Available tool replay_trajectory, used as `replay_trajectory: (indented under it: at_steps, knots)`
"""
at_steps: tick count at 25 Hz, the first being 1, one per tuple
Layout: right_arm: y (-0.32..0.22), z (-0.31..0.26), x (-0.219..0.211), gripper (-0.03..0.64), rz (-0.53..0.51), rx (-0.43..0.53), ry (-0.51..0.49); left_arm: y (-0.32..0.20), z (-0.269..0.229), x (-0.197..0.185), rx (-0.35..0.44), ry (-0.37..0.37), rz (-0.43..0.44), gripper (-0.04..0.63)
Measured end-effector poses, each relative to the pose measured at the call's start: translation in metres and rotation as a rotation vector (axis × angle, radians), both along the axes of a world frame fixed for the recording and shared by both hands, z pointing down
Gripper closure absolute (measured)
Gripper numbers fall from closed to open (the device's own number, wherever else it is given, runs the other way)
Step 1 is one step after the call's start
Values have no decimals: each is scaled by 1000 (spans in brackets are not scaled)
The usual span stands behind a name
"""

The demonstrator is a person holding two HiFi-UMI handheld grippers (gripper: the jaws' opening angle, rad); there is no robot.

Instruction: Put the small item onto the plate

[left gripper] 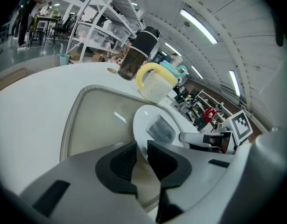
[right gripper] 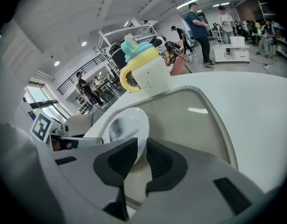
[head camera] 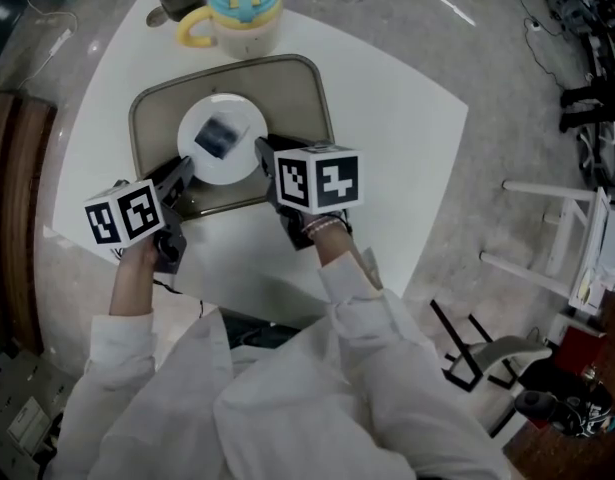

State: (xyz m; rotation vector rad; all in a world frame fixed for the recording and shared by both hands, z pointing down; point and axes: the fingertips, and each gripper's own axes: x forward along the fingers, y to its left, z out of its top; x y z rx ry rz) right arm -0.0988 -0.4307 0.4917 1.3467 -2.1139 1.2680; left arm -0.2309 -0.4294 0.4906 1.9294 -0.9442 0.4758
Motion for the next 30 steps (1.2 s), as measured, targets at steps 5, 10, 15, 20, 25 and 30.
replay_trajectory:
  at_steps: [5,10,15,20,25,30]
  knots:
    - [-5,7,-2,554,-6,-23,19,-4,7,0,-1,-27,28,529]
    - [-4,15,-1,554,-2,-47,22,-4,12,1,-8,-51,51,528]
    - [-6,18,-1,554,-7,-43,49,-5,13,1,0,-66,62,528]
    - [-2,16,-2,554,-21,-25,135,-3,13,0,39,-134,105,526]
    - [-3,15,-1,549,-45,-7,189,-7,11,-2,114,-203,152,515]
    - [2,6,1,551,-62,33,216,-15,2,-11,211,-315,158,515]
